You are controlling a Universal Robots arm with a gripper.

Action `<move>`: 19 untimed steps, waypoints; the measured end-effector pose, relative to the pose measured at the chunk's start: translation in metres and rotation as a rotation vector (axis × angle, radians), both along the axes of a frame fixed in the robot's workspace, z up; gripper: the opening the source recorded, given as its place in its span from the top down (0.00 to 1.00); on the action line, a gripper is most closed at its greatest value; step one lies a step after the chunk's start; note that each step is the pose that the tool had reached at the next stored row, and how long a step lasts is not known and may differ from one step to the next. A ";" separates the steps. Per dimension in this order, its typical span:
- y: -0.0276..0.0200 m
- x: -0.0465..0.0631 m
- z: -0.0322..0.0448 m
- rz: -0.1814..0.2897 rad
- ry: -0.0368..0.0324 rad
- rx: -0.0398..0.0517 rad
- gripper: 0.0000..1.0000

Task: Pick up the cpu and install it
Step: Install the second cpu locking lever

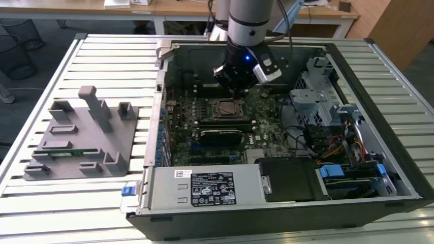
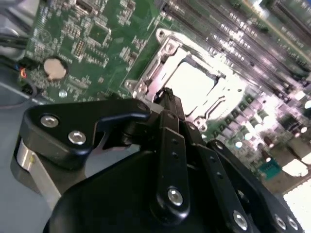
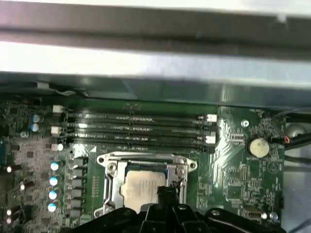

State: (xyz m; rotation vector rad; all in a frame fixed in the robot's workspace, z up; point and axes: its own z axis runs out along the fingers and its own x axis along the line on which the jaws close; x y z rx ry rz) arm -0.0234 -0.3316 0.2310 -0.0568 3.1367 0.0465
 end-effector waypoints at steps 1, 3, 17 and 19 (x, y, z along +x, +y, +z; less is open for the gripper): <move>-0.0030 0.000 0.0000 0.000 0.0002 0.0000 0.89; -0.0096 0.000 0.0000 0.000 0.0001 0.0002 0.89; -0.0402 -0.004 -0.0002 0.000 0.0148 0.0040 0.89; -0.0455 -0.006 -0.0004 0.000 0.0148 0.0045 0.89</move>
